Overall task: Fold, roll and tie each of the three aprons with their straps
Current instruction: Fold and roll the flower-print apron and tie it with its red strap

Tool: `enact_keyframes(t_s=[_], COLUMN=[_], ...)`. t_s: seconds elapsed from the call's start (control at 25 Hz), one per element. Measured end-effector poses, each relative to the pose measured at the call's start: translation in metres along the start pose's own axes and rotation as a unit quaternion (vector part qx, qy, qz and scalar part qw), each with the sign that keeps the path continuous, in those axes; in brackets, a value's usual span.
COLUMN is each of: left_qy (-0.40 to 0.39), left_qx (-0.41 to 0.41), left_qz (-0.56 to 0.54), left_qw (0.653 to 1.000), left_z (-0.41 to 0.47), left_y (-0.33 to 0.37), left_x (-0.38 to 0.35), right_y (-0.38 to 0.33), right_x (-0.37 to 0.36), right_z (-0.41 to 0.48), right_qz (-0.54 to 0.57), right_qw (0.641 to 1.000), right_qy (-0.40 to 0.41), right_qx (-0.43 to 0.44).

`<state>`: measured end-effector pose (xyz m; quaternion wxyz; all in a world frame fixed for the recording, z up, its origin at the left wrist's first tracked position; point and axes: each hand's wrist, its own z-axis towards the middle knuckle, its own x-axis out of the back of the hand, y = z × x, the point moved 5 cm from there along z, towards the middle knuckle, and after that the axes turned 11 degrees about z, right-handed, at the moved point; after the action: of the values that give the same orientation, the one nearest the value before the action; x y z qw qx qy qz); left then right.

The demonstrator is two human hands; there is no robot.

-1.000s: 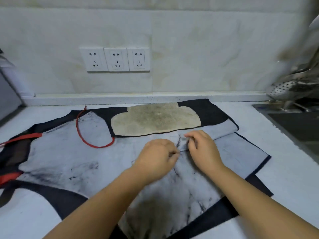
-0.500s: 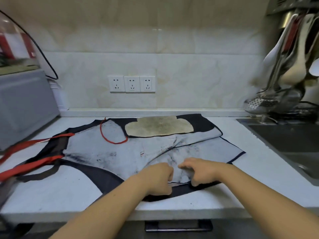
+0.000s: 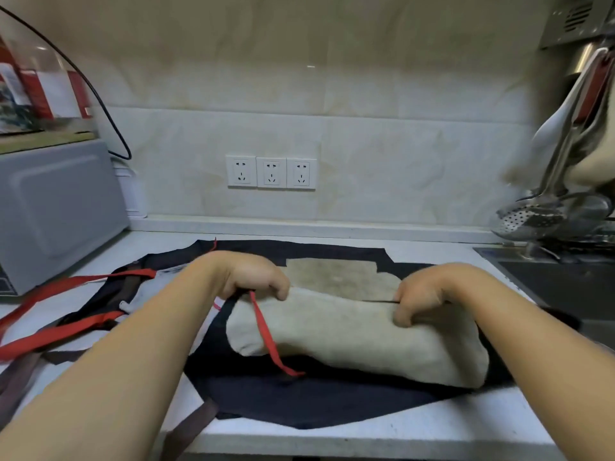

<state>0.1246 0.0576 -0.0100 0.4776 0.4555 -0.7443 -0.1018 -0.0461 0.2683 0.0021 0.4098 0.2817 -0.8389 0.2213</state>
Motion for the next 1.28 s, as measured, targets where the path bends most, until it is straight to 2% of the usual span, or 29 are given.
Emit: enact_keyframes(t_s=[0.08,0.16,0.2,0.24,0.32,0.4,0.44,0.52,0.6,0.68,0.8,0.88,0.96,1.04,1.12,1.2,1.28], left_qy=[0.11,0.273,0.343,0.4,0.458,0.499,0.488,0.411,0.312,0.233,0.226,0.304,0.417,0.467,0.455,0.382,0.302], left_qx=[-0.004,0.029,0.04,0.04,0.027,-0.015,-0.042,-0.073,-0.055,-0.016,0.003,-0.008,-0.026,-0.01,0.067,0.146,0.136], left_qz=[0.132,0.268,0.308,0.333,0.376,0.39,0.396,0.376,0.316,0.313,0.316,0.322,0.334,0.31,0.276,0.235,0.193], left_qw=[0.985,0.924,0.886,0.853,0.805,0.774,0.777,0.827,0.894,0.921,0.921,0.897,0.845,0.828,0.844,0.882,0.924], left_z=[0.014,0.041,0.054,0.067,0.087,0.096,0.1,0.105,0.109,0.108,0.095,0.084,0.07,0.058,0.045,0.036,0.031], left_y=[0.009,0.017,0.019,0.017,0.01,0.01,0.013,0.019,0.013,0.002,-0.005,-0.004,-0.008,-0.027,-0.052,-0.068,-0.075], left_x=[0.026,0.039,0.033,0.021,-0.006,-0.029,-0.041,-0.065,-0.083,-0.094,-0.094,-0.08,-0.059,-0.041,-0.029,-0.025,-0.026], right_y=[-0.006,-0.013,-0.014,-0.015,-0.009,-0.002,-0.001,-0.001,0.001,0.008,0.023,0.026,0.017,-0.004,-0.029,-0.051,-0.072], right_x=[0.025,0.034,0.026,0.015,-0.014,-0.04,-0.05,-0.062,-0.068,-0.073,-0.078,-0.077,-0.073,-0.073,-0.075,-0.077,-0.08], right_z=[0.026,0.055,0.068,0.077,0.088,0.096,0.101,0.107,0.111,0.111,0.108,0.103,0.097,0.091,0.088,0.088,0.093], right_qz=[-0.003,-0.071,-0.105,-0.11,-0.049,0.027,0.059,0.12,0.15,0.137,0.113,0.109,0.117,0.117,0.104,0.089,0.078], right_qw=[0.993,0.959,0.94,0.926,0.915,0.924,0.931,0.939,0.944,0.952,0.959,0.956,0.952,0.954,0.957,0.959,0.961], right_qy=[0.114,0.273,0.324,0.362,0.399,0.381,0.361,0.322,0.294,0.273,0.26,0.27,0.279,0.269,0.251,0.237,0.219], right_qx=[0.003,-0.004,-0.013,-0.016,-0.019,-0.019,-0.016,-0.015,-0.009,0.004,0.022,0.03,0.042,0.07,0.104,0.131,0.152])
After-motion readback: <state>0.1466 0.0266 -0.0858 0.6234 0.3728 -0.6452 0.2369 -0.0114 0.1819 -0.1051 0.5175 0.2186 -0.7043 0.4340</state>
